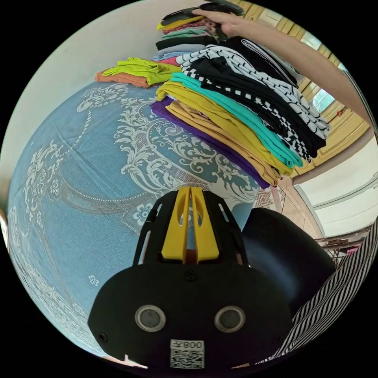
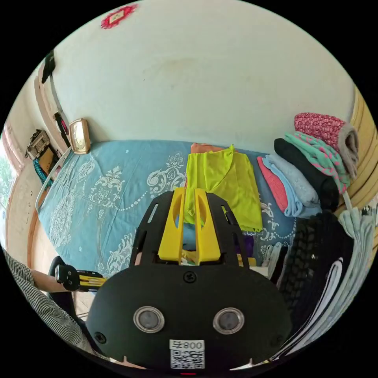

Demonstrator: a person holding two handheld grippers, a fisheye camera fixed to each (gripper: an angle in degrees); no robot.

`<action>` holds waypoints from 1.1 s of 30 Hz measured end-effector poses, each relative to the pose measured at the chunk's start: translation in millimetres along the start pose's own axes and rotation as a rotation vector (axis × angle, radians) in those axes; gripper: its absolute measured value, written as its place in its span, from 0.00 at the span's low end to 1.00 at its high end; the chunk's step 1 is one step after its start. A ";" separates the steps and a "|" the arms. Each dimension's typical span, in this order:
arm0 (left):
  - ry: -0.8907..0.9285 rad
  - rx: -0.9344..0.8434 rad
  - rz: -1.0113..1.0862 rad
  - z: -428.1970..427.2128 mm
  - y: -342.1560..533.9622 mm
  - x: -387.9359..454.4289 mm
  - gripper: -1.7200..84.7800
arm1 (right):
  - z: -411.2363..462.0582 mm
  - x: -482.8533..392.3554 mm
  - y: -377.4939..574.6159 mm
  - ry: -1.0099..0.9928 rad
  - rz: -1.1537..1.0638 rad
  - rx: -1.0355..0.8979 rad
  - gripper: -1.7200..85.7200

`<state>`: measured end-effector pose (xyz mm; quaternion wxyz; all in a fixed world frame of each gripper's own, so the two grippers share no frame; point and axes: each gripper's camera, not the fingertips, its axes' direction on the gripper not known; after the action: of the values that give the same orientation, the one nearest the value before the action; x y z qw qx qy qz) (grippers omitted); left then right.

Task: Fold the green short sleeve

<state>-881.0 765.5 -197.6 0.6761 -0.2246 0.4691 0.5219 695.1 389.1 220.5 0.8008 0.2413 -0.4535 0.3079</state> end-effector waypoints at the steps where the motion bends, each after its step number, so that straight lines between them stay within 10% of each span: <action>1: -0.009 0.011 0.008 -8.5 -2.8 3.5 0.02 | 36.4 6.2 -24.1 -0.026 0.016 -0.039 0.09; 19: 0.069 0.094 -0.065 -144.7 -95.0 27.9 0.02 | 344.9 35.5 -154.7 0.241 0.136 -0.210 0.06; 33: 0.334 0.212 -0.266 -279.8 -193.6 17.1 0.02 | 181.7 -47.8 -70.6 -0.323 0.056 -0.016 0.02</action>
<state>-815.2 483.4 -376.9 0.6718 -0.2955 0.5928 0.3318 621.3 206.0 256.9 0.7104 0.2688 -0.5854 0.2835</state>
